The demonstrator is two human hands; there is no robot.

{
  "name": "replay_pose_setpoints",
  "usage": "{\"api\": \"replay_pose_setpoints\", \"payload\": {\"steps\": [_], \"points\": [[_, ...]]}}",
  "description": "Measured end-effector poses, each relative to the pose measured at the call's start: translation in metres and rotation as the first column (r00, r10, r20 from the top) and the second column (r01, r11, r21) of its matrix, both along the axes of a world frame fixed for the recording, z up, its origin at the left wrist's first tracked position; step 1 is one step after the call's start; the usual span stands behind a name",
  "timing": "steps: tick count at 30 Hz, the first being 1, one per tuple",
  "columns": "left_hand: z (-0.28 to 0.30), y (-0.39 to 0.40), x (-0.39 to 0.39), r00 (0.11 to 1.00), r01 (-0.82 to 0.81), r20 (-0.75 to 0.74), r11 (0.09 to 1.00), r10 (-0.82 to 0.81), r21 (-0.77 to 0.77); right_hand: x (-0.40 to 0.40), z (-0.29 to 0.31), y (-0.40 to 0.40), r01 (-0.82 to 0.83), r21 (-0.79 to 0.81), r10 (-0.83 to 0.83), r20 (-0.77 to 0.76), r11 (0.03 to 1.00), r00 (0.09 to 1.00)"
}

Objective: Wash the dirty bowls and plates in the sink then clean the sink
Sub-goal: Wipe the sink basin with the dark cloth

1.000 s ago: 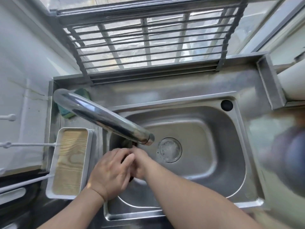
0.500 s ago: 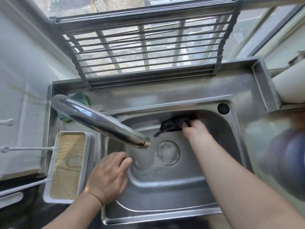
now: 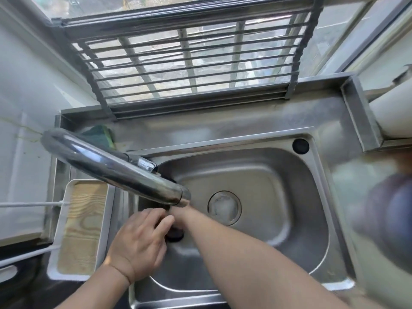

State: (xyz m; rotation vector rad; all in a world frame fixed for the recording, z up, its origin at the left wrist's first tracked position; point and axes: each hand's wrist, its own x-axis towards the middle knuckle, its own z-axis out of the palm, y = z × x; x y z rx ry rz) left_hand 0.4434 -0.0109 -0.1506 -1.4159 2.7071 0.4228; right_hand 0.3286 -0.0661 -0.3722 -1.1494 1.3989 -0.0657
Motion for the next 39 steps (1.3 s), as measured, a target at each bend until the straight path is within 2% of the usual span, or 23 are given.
{"api": "replay_pose_setpoints", "payload": {"steps": [1,2,3,5,7,11,13,15,17,19,20,21,23,24,26,27,30,31,33,34,35,37,39], "points": [[0.000,0.000,0.000,1.000,-0.004,0.003,1.000,0.004,0.002,0.003,0.013,0.012,-0.120,-0.018,0.120,-0.032,0.993,0.992],[0.000,-0.001,0.000,1.000,-0.007,0.005,1.000,0.007,0.009,0.003,0.034,0.023,-0.142,0.076,0.141,0.021,0.987,0.990],[0.000,0.000,0.000,1.000,-0.010,0.007,1.000,0.010,0.018,-0.007,0.080,0.032,-0.256,0.083,0.255,0.024,0.963,0.967],[0.001,0.000,0.001,1.000,-0.012,0.011,1.000,0.012,0.024,-0.023,0.110,0.051,-0.432,0.145,0.429,0.055,0.890,0.902],[0.003,0.000,0.001,1.000,-0.006,0.021,0.999,0.006,0.036,-0.047,0.131,0.070,-0.405,0.255,0.388,0.116,0.878,0.914],[0.003,0.000,0.002,0.999,0.003,0.035,0.999,-0.005,0.037,-0.093,0.159,0.066,-0.296,0.516,0.134,0.328,0.804,0.935],[0.003,0.000,0.002,1.000,-0.004,0.028,0.999,0.003,0.042,-0.129,0.164,0.050,-0.254,0.602,0.060,0.323,0.757,0.944],[0.003,-0.001,0.002,1.000,-0.007,0.022,0.999,0.007,0.034,-0.173,0.173,0.023,-0.170,0.611,0.022,0.242,0.773,0.970],[0.001,-0.001,0.002,1.000,0.000,0.013,1.000,0.000,0.025,-0.208,0.187,-0.017,-0.099,0.528,-0.007,0.195,0.844,0.981],[0.001,-0.001,0.003,1.000,0.003,0.018,1.000,-0.003,0.021,-0.226,0.202,-0.059,-0.149,0.375,0.113,0.116,0.915,0.987],[0.000,-0.001,0.003,1.000,0.003,0.020,1.000,-0.003,0.017,-0.229,0.205,-0.077,-0.229,0.281,0.238,0.002,0.932,0.971],[0.000,-0.001,0.003,1.000,0.004,0.022,1.000,-0.004,0.010,-0.230,0.202,-0.089,-0.361,0.198,0.393,-0.161,0.912,0.905],[-0.001,-0.001,0.002,1.000,0.006,0.026,1.000,-0.006,-0.001,-0.230,0.186,-0.090,-0.644,0.172,0.621,-0.531,0.745,0.576],[-0.001,-0.001,0.002,1.000,0.007,0.027,1.000,-0.007,-0.005,-0.232,0.175,-0.080,-0.679,0.237,0.644,-0.624,0.695,0.442],[-0.002,-0.001,0.002,1.000,0.013,0.024,1.000,-0.013,-0.016,-0.242,0.160,-0.049,-0.678,0.422,0.738,-0.618,0.602,0.270],[-0.003,-0.001,0.002,1.000,0.017,0.024,1.000,-0.016,-0.015,-0.246,0.156,-0.030,-0.676,0.496,0.804,-0.538,0.545,0.253],[-0.003,0.000,0.003,1.000,0.010,0.011,1.000,-0.010,-0.014,-0.236,0.151,0.030,-0.685,0.608,0.911,-0.184,0.400,0.369],[-0.003,0.000,0.004,1.000,0.009,0.005,1.000,-0.009,-0.004,-0.227,0.150,0.046,-0.661,0.587,0.868,-0.164,0.468,0.469],[-0.002,-0.001,0.003,1.000,0.002,-0.002,1.000,-0.002,0.006,-0.207,0.145,0.066,-0.472,0.518,0.616,-0.142,0.713,0.775],[-0.001,-0.001,0.004,1.000,0.002,-0.003,1.000,-0.002,0.004,-0.194,0.143,0.071,-0.358,0.533,0.457,-0.062,0.767,0.887],[0.000,-0.001,0.003,1.000,0.005,-0.001,1.000,-0.005,0.008,-0.181,0.143,0.071,-0.275,0.555,0.311,0.030,0.785,0.950],[0.002,-0.001,0.001,1.000,-0.001,0.001,1.000,0.001,0.025,-0.157,0.147,0.068,-0.141,0.644,0.053,0.154,0.752,0.987],[0.003,-0.002,0.001,1.000,0.001,0.005,1.000,-0.001,0.022,-0.147,0.155,0.059,-0.130,0.769,-0.108,0.251,0.626,0.962]]}}
